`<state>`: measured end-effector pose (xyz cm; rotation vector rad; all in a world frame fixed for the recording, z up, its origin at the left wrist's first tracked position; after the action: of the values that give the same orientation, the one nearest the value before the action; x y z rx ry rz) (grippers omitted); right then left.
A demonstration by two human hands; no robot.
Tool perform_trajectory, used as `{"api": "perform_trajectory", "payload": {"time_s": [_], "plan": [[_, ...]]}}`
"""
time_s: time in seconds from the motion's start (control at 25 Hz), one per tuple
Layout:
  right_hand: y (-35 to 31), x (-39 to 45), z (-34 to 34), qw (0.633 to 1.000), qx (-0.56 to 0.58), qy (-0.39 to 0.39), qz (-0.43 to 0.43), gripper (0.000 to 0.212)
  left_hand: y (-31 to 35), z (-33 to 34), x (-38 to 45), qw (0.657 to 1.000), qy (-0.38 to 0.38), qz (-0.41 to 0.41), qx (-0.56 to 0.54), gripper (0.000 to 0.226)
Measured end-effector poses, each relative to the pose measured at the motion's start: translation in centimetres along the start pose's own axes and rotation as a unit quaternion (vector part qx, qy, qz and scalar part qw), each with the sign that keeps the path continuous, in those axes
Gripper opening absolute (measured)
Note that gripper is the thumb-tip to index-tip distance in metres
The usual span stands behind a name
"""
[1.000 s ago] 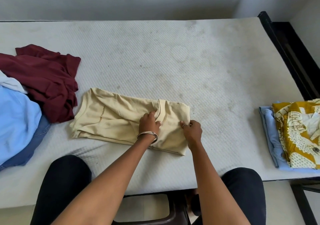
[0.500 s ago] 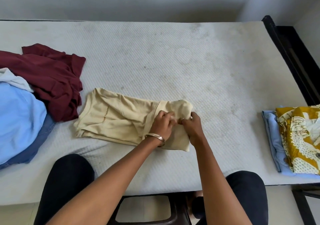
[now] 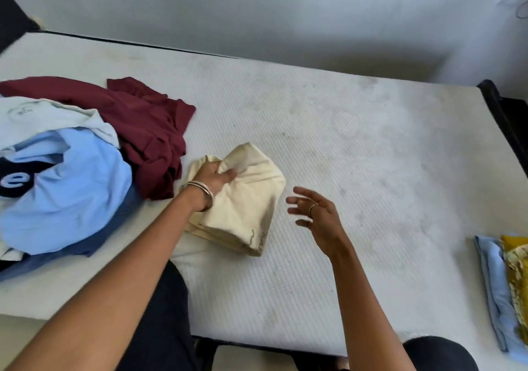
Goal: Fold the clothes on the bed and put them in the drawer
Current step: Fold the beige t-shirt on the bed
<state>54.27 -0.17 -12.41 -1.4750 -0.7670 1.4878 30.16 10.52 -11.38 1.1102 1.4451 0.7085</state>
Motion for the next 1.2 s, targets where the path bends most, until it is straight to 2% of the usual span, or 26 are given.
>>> {"api": "perform_trajectory", "payload": {"time_s": [0.04, 0.16, 0.24, 0.32, 0.4, 0.48, 0.52, 0.56, 0.64, 0.68, 0.72, 0.76, 0.8, 0.84, 0.88, 0.92, 0.96, 1.0, 1.04, 1.08, 1.12, 1.2], "plan": [[1.0, 0.6, 1.1, 1.0, -0.013, 0.015, 0.023, 0.029, -1.1, -2.7, 1.4, 0.998, 0.03, -0.013, 0.046, 0.004], [4.9, 2.5, 4.5, 0.991, -0.059, 0.074, 0.098, 0.026, -5.9, -8.4, 5.0, 0.981, 0.064, -0.087, 0.16, 0.015], [7.1, 3.6, 6.3, 0.983, -0.094, 0.091, 0.131, 0.047, -7.9, -9.0, 5.8, 0.971, 0.032, -0.111, 0.21, 0.044], [8.2, 5.1, 7.8, 0.978, -0.133, 0.094, 0.132, 0.069, -8.4, -8.7, 6.2, 0.97, 0.034, -0.045, 0.239, 0.069], [8.5, 6.6, 9.3, 0.977, -0.128, 0.109, 0.133, 0.083, -8.0, -8.5, 6.1, 0.967, 0.078, 0.059, 0.237, 0.064], [8.5, 7.6, 10.1, 0.971, -0.139, 0.127, 0.145, 0.08, -8.4, -8.6, 5.6, 0.943, 0.102, 0.1, 0.301, 0.053], [8.6, 7.9, 10.2, 0.968, -0.149, 0.133, 0.152, 0.075, -8.9, -8.5, 5.4, 0.924, 0.093, 0.077, 0.363, 0.052], [8.7, 8.1, 10.2, 0.967, -0.152, 0.13, 0.159, 0.071, -9.5, -8.3, 4.9, 0.891, 0.091, 0.046, 0.443, 0.053], [8.5, 7.9, 10.1, 0.972, -0.115, 0.112, 0.174, 0.067, -10.1, -7.5, 3.6, 0.792, 0.154, 0.021, 0.591, 0.052], [8.3, 7.7, 10.2, 0.977, -0.079, 0.093, 0.173, 0.061, -9.3, -6.8, 2.7, 0.758, 0.19, 0.031, 0.624, 0.048], [7.6, 7.4, 10.3, 0.983, -0.047, 0.067, 0.162, 0.051, -8.2, -5.9, 2.0, 0.749, 0.218, 0.06, 0.622, 0.042], [6.6, 7.1, 10.5, 0.989, -0.013, 0.041, 0.142, 0.041, -7.0, -4.8, 1.2, 0.751, 0.232, 0.092, 0.611, 0.036], [5.2, 6.7, 10.6, 0.992, 0.007, 0.024, 0.12, 0.037, -6.8, -3.6, 1.0, 0.783, 0.202, 0.105, 0.579, 0.028], [3.6, 6.3, 10.5, 0.996, 0.015, 0.016, 0.092, 0.037, -6.8, -2.6, 0.7, 0.843, 0.167, 0.074, 0.506, 0.025], [1.5, 5.9, 10.3, 0.998, -0.007, 0.017, 0.056, 0.039, -6.6, -1.8, 0.3, 0.916, 0.128, -0.007, 0.381, 0.033], [-0.9, 5.6, 10.1, 0.997, -0.07, 0.014, 0.006, 0.041, -6.1, -1.1, -0.2, 0.969, 0.106, -0.096, 0.204, 0.048], [-3.8, 5.2, 9.9, 0.98, -0.19, 0.002, -0.054, 0.043, -5.7, -0.3, -0.9, 0.98, 0.089, -0.176, -0.004, 0.061], [-6.5, 4.3, 9.9, 0.94, -0.324, -0.016, -0.108, 0.046, -4.9, 1.0, -1.8, 0.95, 0.058, -0.236, -0.198, 0.067], [-8.7, 3.2, 9.9, 0.876, -0.455, -0.033, -0.156, 0.048, -3.9, 2.5, -2.4, 0.901, 0.014, -0.258, -0.349, 0.071], [-10.5, 1.9, 10.0, 0.802, -0.564, -0.045, -0.194, 0.049, -3.3, 3.5, -2.5, 0.865, -0.026, -0.249, -0.435, 0.075], [-11.6, 0.3, 9.9, 0.73, -0.639, -0.048, -0.237, 0.048, -2.5, 4.5, -2.7, 0.846, -0.059, -0.228, -0.478, 0.08], [-10.8, -3.0, 9.5, 0.574, -0.73, -0.029, -0.369, 0.048, -1.4, 5.8, -3.0, 0.849, -0.113, -0.181, -0.484, 0.089]]}}
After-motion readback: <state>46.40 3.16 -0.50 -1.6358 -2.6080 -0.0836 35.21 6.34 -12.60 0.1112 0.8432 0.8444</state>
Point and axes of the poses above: each hand's wrist, its own x-axis towards the middle knuckle, its own z-axis out of the palm, y = z × x, the point moved 4 cm from there along x, towards the middle knuckle, and after that the axes turned 1 degree about -z, right-handed, at the moved point
